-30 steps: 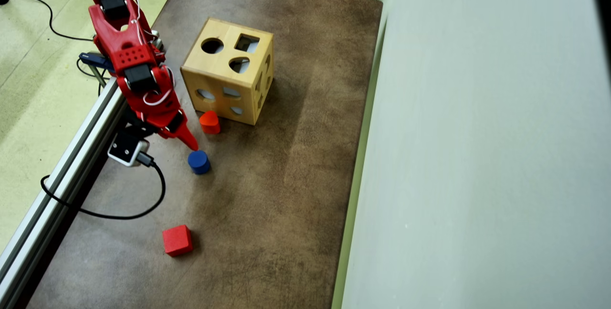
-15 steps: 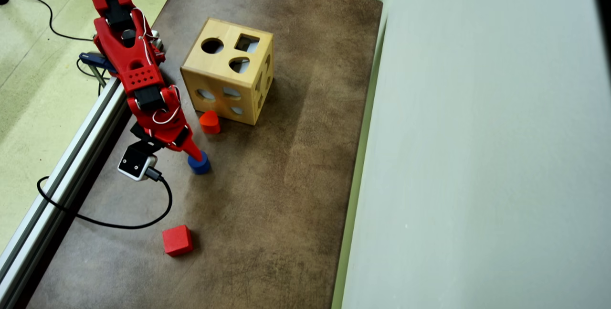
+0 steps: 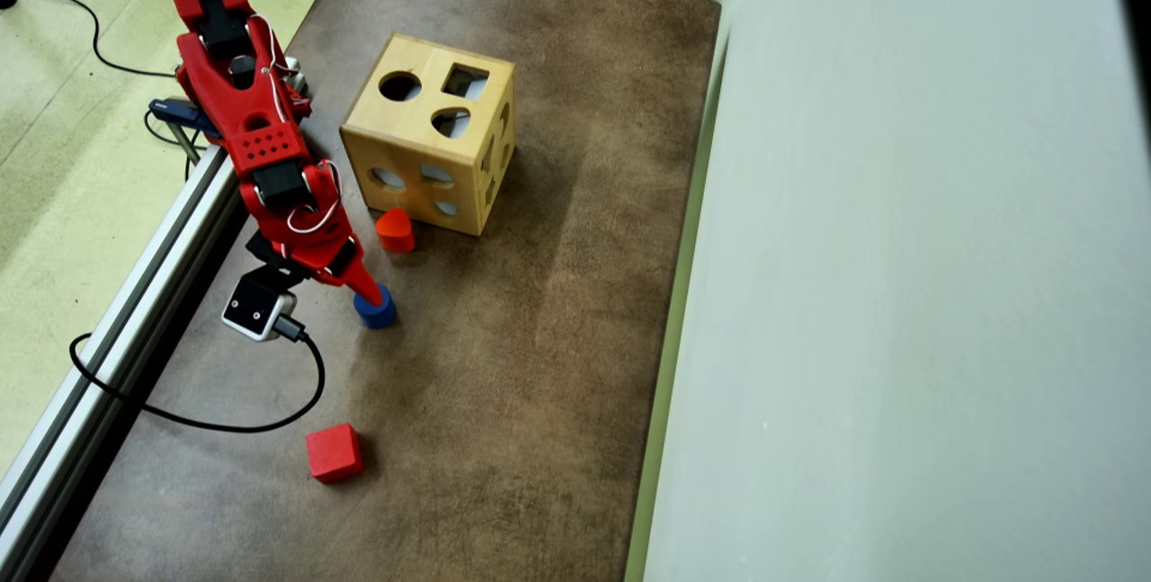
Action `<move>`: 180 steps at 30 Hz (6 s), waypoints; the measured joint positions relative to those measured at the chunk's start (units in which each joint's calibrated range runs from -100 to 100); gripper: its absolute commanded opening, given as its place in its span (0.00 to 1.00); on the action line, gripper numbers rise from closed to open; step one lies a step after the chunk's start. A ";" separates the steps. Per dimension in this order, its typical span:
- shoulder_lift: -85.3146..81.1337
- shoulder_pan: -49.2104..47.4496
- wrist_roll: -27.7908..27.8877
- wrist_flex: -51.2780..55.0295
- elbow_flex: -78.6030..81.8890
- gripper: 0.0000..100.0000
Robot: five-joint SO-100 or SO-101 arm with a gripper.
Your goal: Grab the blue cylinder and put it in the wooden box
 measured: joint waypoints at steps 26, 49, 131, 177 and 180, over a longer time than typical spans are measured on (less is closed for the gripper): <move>2.97 -2.95 -0.10 0.08 0.00 0.32; 10.68 -2.08 -0.10 -0.08 -7.22 0.32; 10.51 -3.16 -0.10 0.81 -11.83 0.17; -39.83 -35.86 -17.92 28.25 -3.07 0.17; -43.05 -37.73 -18.51 28.25 -0.45 0.17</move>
